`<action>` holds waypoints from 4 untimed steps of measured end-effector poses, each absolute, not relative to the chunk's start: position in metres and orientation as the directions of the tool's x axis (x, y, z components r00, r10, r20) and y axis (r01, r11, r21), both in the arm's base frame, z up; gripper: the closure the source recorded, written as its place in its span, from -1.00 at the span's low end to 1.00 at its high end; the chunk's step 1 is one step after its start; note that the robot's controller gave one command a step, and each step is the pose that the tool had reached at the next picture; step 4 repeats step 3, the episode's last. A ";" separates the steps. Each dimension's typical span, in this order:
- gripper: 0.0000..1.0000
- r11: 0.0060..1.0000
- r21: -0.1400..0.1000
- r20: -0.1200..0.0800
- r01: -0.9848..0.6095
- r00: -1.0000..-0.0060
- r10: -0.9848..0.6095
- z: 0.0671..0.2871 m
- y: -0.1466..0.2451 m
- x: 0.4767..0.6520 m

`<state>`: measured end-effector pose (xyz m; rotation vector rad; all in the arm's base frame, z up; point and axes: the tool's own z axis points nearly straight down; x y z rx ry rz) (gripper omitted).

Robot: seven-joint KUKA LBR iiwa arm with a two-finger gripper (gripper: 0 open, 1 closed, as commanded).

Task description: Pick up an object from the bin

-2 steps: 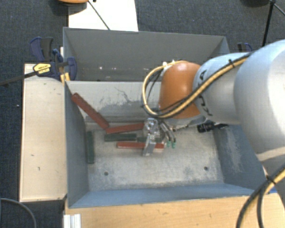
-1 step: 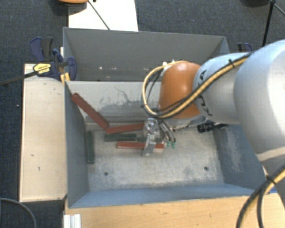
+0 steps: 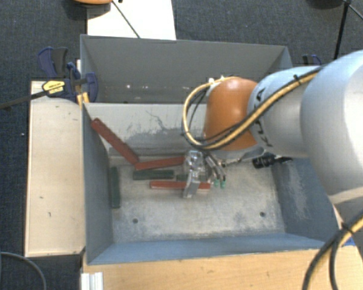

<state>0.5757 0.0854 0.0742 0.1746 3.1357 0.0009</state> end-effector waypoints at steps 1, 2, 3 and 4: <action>1.00 0.991 0.001 -0.010 0.134 -0.991 0.134 0.106 0.093 0.584; 1.00 0.993 -0.001 0.007 0.116 -0.993 0.116 0.142 0.086 0.583; 1.00 0.989 0.000 -0.001 0.150 -0.989 0.150 0.241 0.078 0.590; 1.00 0.989 0.000 -0.001 0.150 -0.989 0.150 0.241 0.078 0.590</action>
Offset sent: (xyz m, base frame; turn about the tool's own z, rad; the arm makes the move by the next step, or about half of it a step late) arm 0.0126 -0.0178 0.1320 -0.0147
